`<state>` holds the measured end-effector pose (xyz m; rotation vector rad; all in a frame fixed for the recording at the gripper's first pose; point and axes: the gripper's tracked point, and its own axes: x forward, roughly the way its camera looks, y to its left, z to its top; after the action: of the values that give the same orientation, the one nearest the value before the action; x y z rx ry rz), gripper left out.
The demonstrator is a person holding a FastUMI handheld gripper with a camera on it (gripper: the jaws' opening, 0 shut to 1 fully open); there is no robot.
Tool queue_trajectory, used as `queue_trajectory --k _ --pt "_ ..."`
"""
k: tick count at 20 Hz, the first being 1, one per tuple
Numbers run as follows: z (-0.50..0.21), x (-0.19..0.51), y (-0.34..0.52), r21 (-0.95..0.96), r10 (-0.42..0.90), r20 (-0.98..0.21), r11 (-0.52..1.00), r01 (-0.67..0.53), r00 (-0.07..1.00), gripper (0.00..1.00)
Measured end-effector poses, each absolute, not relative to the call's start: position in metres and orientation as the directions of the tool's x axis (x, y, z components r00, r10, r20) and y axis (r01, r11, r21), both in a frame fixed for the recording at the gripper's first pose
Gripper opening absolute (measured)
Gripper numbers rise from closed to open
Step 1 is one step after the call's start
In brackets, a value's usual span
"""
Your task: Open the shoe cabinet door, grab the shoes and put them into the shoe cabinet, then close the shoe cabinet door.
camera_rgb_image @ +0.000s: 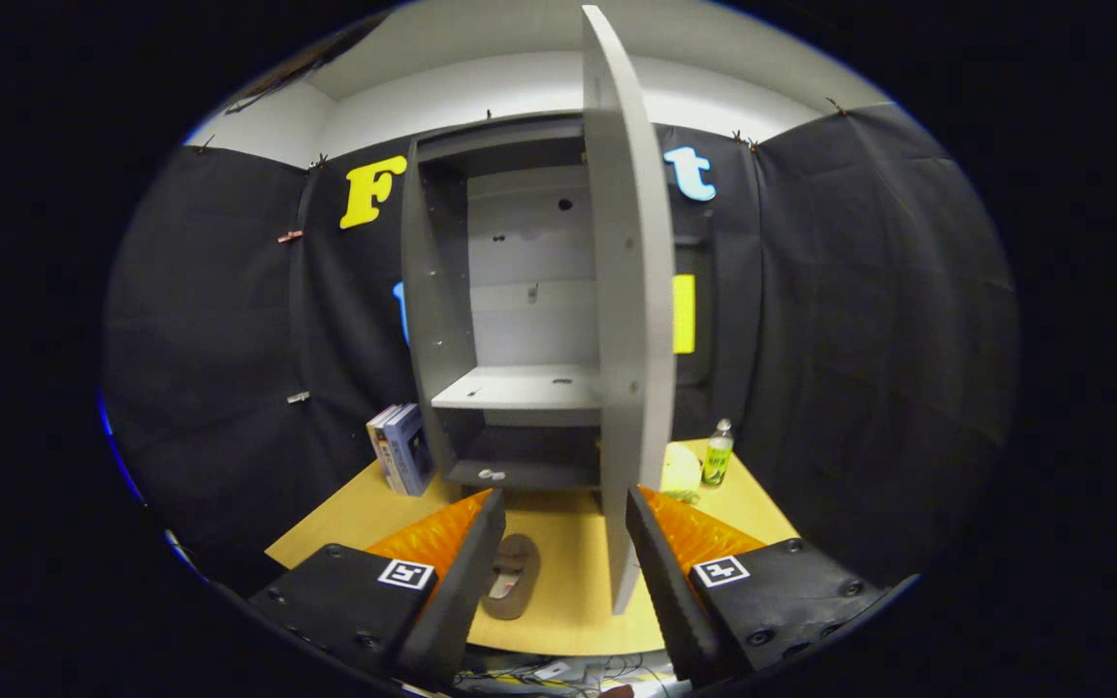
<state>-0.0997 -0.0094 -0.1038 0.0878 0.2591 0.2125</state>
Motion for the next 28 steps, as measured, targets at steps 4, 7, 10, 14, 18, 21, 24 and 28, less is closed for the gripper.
queue_trajectory --k 4,7,10,14,18,21,24,28 --pt "-0.195 -0.079 0.049 0.141 0.250 -0.376 0.967 -0.211 0.892 0.98" --pt "-0.257 -0.055 0.087 0.181 0.275 -0.446 0.960 -0.215 0.852 0.99" --pt "-0.319 -0.033 0.116 0.176 0.276 -0.521 0.961 -0.215 0.808 0.99" --pt "-0.393 -0.008 0.141 0.200 0.267 -0.595 0.963 -0.183 0.758 0.99" --pt "-0.446 0.025 0.155 0.226 0.238 -0.640 0.967 -0.117 0.730 0.91" --pt "-0.466 0.053 0.160 0.187 0.186 -0.642 0.979 -0.084 0.743 0.70" --pt "-0.482 0.079 0.151 0.105 0.088 -0.640 0.994 -0.026 0.763 0.41" --pt "-0.473 0.086 0.157 0.043 0.078 -0.599 0.997 -0.066 0.797 0.09"
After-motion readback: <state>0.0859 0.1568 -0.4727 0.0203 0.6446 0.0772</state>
